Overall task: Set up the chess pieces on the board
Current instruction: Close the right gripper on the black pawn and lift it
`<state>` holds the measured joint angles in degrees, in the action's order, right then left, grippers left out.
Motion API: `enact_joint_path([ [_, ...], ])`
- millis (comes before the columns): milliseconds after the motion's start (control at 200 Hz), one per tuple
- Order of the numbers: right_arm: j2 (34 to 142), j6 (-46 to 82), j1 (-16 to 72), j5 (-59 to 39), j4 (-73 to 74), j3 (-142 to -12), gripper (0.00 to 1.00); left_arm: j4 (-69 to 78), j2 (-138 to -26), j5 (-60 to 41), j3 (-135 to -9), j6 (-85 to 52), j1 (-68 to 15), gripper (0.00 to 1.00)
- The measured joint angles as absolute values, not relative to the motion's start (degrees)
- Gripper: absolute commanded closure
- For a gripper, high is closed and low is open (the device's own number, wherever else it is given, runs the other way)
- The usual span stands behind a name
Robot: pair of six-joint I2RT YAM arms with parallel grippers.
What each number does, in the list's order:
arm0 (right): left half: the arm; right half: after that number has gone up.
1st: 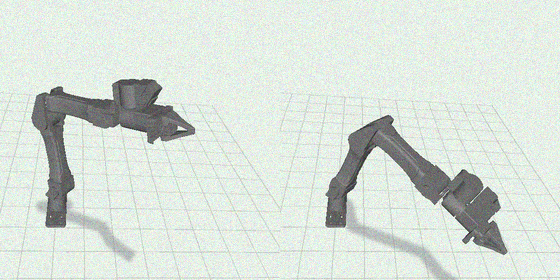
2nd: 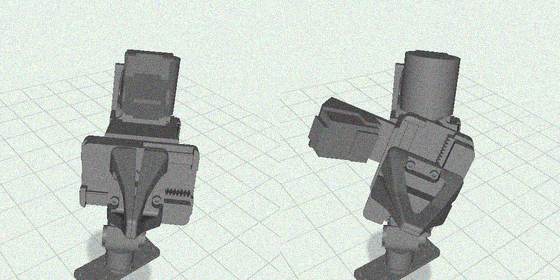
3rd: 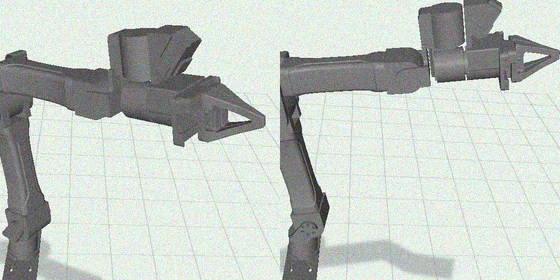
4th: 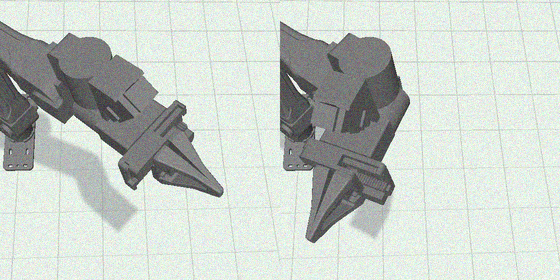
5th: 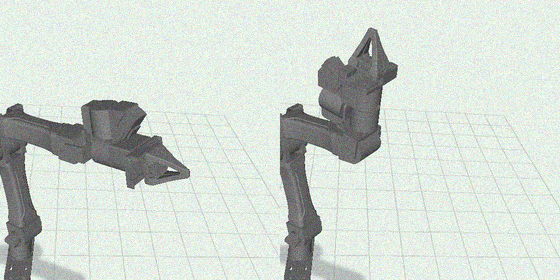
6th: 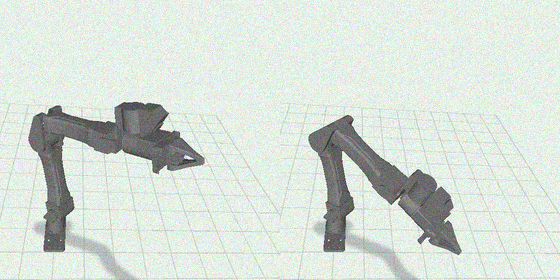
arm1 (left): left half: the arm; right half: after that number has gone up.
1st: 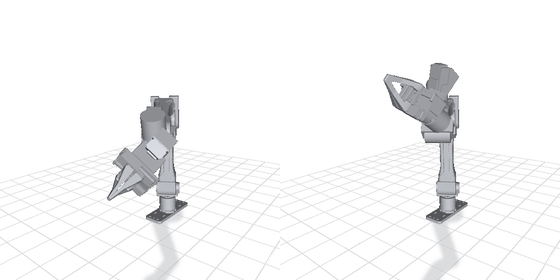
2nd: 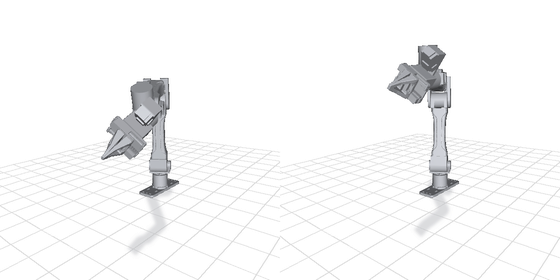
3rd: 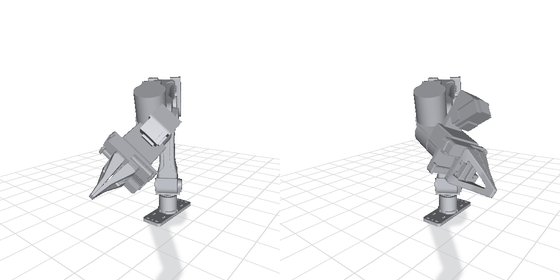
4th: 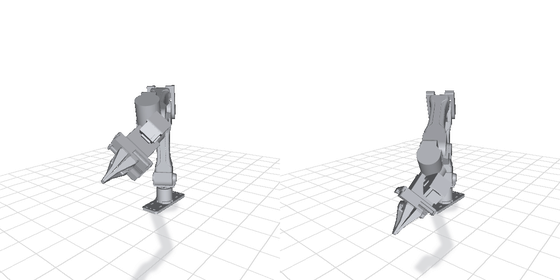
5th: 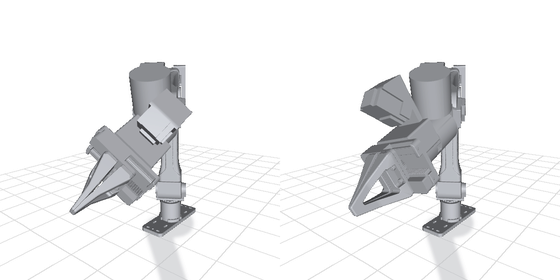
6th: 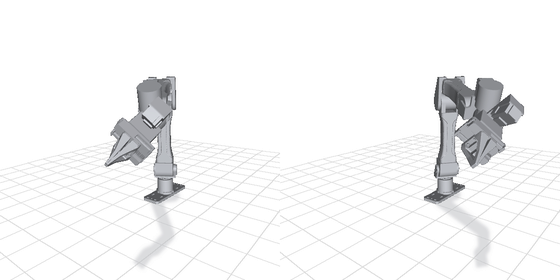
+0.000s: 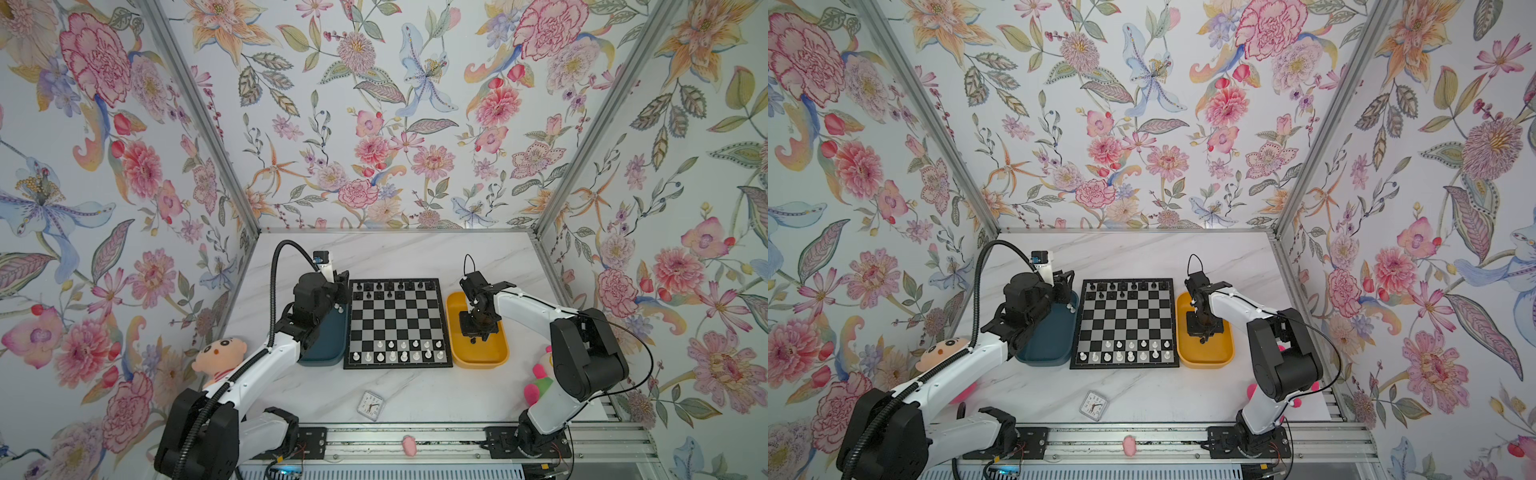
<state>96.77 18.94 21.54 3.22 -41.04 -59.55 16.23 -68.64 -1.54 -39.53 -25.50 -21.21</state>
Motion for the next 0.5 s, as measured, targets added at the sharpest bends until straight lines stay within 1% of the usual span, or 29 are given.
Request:
enact_joint_path([
  [500,95.57,18.72,22.13,4.10,-47.37,-68.55,0.93,16.32,-68.49,-1.54,-39.53,-25.50,-21.21,0.61],
])
